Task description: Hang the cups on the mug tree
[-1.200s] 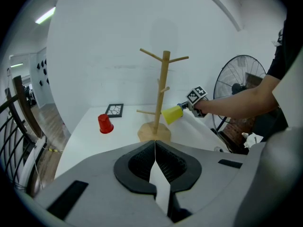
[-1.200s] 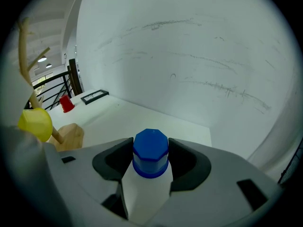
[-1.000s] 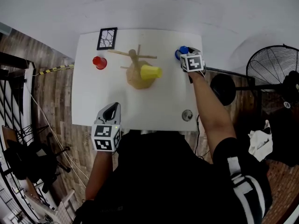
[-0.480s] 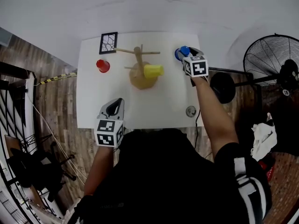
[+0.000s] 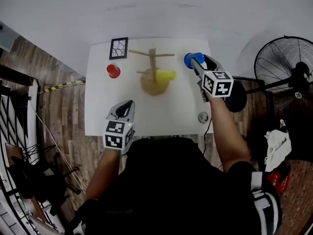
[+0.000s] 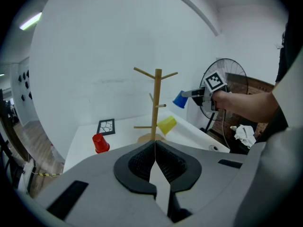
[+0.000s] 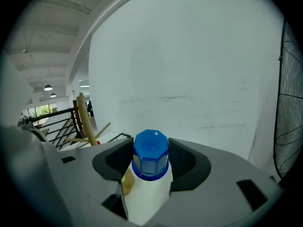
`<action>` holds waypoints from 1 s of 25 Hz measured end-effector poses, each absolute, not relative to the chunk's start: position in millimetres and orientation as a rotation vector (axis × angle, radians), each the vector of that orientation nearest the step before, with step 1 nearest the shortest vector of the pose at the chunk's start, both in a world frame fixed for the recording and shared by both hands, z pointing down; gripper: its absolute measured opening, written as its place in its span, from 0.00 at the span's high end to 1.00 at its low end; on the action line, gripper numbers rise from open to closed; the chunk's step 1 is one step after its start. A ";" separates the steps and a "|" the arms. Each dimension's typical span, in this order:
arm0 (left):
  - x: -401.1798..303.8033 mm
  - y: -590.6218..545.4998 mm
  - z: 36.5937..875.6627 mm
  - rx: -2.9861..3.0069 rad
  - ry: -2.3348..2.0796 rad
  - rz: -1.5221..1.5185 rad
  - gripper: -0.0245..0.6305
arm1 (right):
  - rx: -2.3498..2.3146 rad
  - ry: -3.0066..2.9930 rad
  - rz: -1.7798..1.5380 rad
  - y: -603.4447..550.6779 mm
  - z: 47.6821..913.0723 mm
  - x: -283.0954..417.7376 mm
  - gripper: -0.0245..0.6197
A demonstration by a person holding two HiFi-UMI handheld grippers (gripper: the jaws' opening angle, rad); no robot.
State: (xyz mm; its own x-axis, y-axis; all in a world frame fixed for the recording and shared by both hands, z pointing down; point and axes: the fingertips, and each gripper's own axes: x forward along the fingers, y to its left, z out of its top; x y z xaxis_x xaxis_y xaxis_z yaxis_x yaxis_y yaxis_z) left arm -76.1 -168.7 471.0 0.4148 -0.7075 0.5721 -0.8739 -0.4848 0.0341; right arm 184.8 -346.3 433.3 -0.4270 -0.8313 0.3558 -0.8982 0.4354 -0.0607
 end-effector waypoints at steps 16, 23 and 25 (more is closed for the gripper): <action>-83.2 -185.2 456.0 2.445 -1.328 0.694 0.94 | 1.564 -2.761 0.441 -280.5 336.2 166.5 0.63; -88.9 -184.3 452.9 2.447 -1.341 0.677 0.94 | 1.535 -2.902 0.484 -271.3 308.6 157.4 0.63; -88.8 -181.4 454.1 2.447 -1.334 0.677 0.94 | 1.514 -2.921 0.494 -271.6 306.6 152.4 0.63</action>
